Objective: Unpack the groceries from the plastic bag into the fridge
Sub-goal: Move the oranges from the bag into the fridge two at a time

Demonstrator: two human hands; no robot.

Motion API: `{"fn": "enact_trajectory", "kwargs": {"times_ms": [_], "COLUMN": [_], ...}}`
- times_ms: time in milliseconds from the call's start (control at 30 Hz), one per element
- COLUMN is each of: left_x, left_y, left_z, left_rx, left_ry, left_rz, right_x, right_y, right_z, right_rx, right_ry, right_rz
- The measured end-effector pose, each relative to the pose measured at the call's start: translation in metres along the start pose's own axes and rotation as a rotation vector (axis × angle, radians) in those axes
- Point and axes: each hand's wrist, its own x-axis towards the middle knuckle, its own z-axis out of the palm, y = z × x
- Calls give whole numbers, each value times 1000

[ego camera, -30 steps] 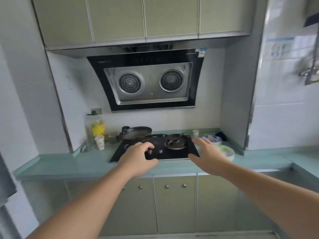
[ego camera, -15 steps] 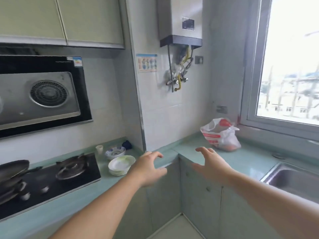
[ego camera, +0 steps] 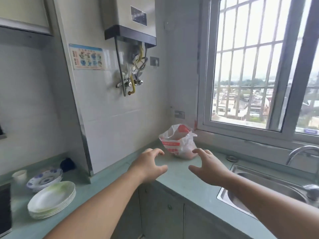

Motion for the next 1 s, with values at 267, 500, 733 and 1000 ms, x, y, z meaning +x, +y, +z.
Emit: {"fn": "enact_trajectory", "kwargs": {"times_ms": [267, 500, 733, 1000], "left_x": [137, 239, 322, 438], "left_y": [-68, -98, -112, -108], "left_z": [3, 8, 40, 91], "left_rx": [-65, -111, -96, -6], "left_ry": [-68, -100, -149, -184], "left_rz": [62, 110, 115, 47], "right_x": [127, 216, 300, 404], "right_y": [-4, 3, 50, 119], "right_z": [27, 44, 65, 102], "right_rx": [-75, -67, -56, 25], "right_ry": [45, 56, 53, -25], "right_rz": [101, 135, 168, 203]}}
